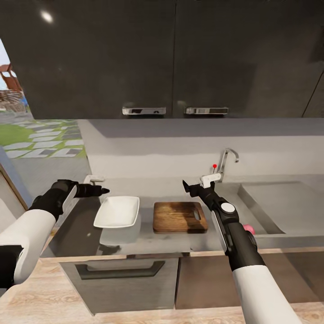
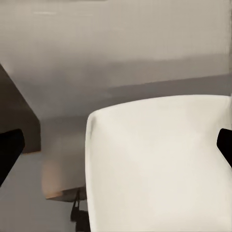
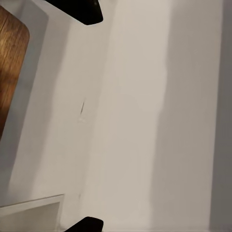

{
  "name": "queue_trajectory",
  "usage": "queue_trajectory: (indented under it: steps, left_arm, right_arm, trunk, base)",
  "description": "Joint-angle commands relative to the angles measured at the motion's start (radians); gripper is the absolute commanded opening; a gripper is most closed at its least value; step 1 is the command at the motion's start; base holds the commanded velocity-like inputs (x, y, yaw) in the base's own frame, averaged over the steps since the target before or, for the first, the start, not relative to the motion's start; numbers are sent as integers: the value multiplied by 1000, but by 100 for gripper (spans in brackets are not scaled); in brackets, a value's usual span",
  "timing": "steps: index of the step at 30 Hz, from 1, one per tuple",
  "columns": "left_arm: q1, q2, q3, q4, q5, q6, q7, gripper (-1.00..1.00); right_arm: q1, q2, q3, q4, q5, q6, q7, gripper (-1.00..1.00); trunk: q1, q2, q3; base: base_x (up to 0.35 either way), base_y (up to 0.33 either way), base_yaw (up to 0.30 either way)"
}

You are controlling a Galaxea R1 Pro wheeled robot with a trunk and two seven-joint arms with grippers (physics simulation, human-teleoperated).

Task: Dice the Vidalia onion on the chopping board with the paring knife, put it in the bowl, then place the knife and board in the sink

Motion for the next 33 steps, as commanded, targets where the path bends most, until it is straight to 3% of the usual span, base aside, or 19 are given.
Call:
queue_trajectory:
  steps: [1, 12, 17, 23, 33]
  left_arm:
    - [-1, 1, -3, 0, 0, -6, -2, 100]
    - [-1, -1, 5, 10, 1, -174, -1, 100]
    - [-1, -20, 5, 27, 1, -264, 0, 100]
    - [-1, -38, 4, 35, 1, -291, 0, 100]
    - [-1, -43, 4, 38, 1, -297, -2, 100]
  right_arm:
    - [-1, 1, -1, -2, 10, 5, 5, 100]
    - [-1, 1, -1, -2, 10, 5, 5, 100]
    - [-1, 1, -1, -2, 10, 5, 5, 100]
    - [-1, 1, -1, -2, 10, 5, 5, 100]
    - [-1, 1, -1, -2, 10, 5, 5, 100]
  trunk:
    - [1, -2, -1]
    - [1, -2, 3]
    - [1, -2, 3]
    - [1, -2, 3]
    - [1, -2, 3]
  base:
    - [0, 0, 0]
    - [0, 0, 0]
    - [0, 0, 0]
    - [-9, 0, 0]
    - [-142, -76, -2]
